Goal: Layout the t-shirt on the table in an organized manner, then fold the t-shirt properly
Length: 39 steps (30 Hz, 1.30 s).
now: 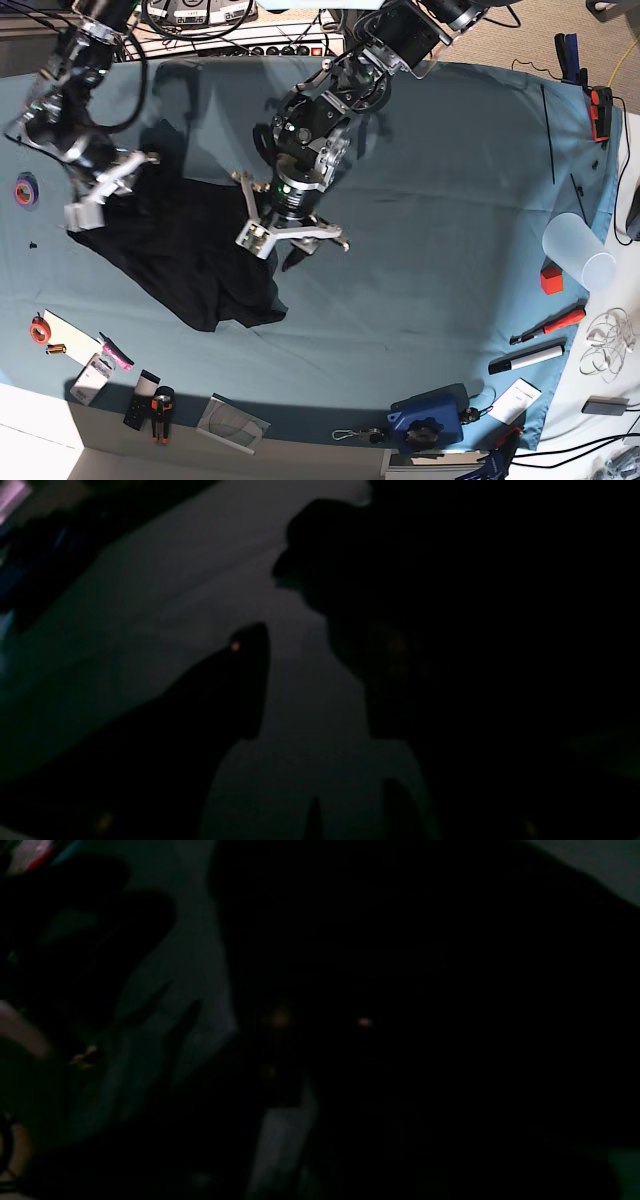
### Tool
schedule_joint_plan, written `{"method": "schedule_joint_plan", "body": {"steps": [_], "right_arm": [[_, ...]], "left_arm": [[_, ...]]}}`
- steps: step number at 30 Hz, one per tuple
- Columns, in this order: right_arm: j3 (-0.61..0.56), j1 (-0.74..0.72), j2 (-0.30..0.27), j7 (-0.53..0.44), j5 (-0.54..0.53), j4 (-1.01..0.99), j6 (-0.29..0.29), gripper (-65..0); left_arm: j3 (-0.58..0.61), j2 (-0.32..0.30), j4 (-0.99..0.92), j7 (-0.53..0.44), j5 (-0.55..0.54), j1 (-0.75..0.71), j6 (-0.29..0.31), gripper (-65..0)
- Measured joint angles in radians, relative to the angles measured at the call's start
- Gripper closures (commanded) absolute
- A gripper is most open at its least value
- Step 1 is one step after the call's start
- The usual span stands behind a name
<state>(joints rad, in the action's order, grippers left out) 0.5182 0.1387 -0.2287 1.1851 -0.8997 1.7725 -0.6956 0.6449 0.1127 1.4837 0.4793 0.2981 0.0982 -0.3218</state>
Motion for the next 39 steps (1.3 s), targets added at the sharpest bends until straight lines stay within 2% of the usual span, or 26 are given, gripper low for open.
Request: {"method": "schedule_joint_plan", "body": {"steps": [4, 7, 9, 12, 15, 16, 18, 19, 26, 29, 33, 36, 39], "right_arm": [[-0.043, -0.054, 0.002, -0.032, 0.078, 0.0, 0.0, 0.0], [-0.02, -0.118, 0.002, -0.072, 0.103, 0.0, 0.021, 0.0], [0.036, -0.164, 0.002, -0.093, 0.135, 0.0, 0.061, 0.0], [0.159, -0.214, -0.003, -0.108, 0.151, 0.001, 0.072, 0.0], [0.233, -0.216, -0.012, -0.1, 0.152, 0.001, 0.071, 0.0], [0.248, -0.216, -0.015, -0.09, 0.156, 0.001, 0.071, 0.0], [0.281, -0.217, -0.026, -0.091, 0.154, 0.001, 0.07, 0.0], [0.295, -0.217, -0.037, -0.091, 0.153, 0.001, 0.07, 0.0], [0.333, -0.219, -0.103, -0.058, 0.151, 0.001, 0.071, 0.0], [0.333, -0.218, -0.107, -0.038, 0.151, 0.001, 0.071, 0.0], [0.333, -0.219, -0.107, -0.017, 0.151, 0.001, 0.07, 0.0], [0.333, -0.218, -0.11, 0.002, 0.151, 0.001, 0.067, 0.0], [0.333, -0.212, -0.117, 0.016, 0.145, 0.001, 0.067, 0.0]], "left_arm": [[0.0, 0.001, 0.0, 0.005, -0.003, 0.0, 0.001, -28.3], [0.0, 0.0, 0.0, 0.048, -0.002, 0.0, 0.0, -23.6], [0.0, 0.0, 0.0, 0.067, -0.003, 0.0, 0.001, -20.2], [0.0, 0.0, 0.0, 0.082, -0.003, 0.0, 0.0, -19.5], [0.0, 0.0, 0.0, 0.082, -0.003, 0.0, 0.001, -17.9], [0.0, 0.0, 0.0, 0.086, -0.002, 0.0, 0.001, -14.9], [0.0, 0.001, 0.0, 0.115, -0.002, 0.0, 0.001, -3.5], [0.0, 0.001, 0.0, 0.145, 0.001, 0.0, 0.001, 0.0], [0.0, 0.0, 0.087, 0.391, 0.209, -0.001, 0.003, 0.0], [0.0, 0.0, 0.187, 0.47, 0.24, -0.001, 0.003, 0.0], [0.0, -0.004, 0.342, 0.536, 0.24, -0.009, 0.011, 0.0], [-0.019, -0.045, 0.435, 0.543, 0.242, -0.034, 0.015, 0.0], [-0.108, -0.1, 0.489, 0.548, 0.24, -0.09, 0.042, 0.0]]}}
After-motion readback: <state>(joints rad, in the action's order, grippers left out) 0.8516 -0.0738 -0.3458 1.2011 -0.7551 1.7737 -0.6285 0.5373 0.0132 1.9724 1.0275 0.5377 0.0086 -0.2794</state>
